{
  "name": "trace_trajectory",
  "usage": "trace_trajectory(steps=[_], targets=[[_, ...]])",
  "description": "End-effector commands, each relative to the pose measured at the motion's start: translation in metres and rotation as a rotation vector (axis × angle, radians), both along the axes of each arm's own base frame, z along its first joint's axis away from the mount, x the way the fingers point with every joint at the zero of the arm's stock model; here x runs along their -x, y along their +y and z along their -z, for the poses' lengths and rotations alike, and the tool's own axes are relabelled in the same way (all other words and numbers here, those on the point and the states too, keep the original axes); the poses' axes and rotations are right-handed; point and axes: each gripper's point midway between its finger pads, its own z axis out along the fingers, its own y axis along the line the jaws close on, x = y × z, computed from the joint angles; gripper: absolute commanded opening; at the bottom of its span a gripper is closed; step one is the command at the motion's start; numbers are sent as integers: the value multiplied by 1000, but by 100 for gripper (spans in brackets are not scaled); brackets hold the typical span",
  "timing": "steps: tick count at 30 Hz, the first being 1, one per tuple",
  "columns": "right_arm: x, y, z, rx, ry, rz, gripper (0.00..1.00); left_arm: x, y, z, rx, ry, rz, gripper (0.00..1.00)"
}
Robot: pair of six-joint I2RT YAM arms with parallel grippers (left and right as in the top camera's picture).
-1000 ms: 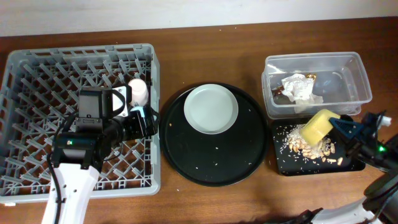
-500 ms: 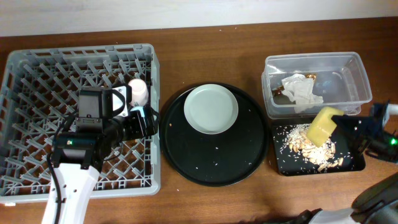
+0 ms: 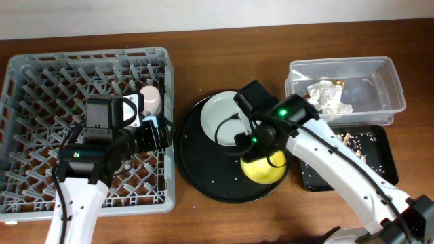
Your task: Sort waste into correct bins and load items into the dishwasher rack
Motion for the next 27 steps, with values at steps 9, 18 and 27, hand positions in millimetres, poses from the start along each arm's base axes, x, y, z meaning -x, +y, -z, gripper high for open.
trace_trajectory(steps=[9,18,27], targets=[[-165,-58,86,196,-300,281,62,-1,-1,-5,4,-15,10,99],[-147,-60,160,77,-38,268,23,-2,-1,-5,4,-15,10,99],[-186,-33,-2,-180,-193,187,4,-1,-1,-5,4,-15,10,99]])
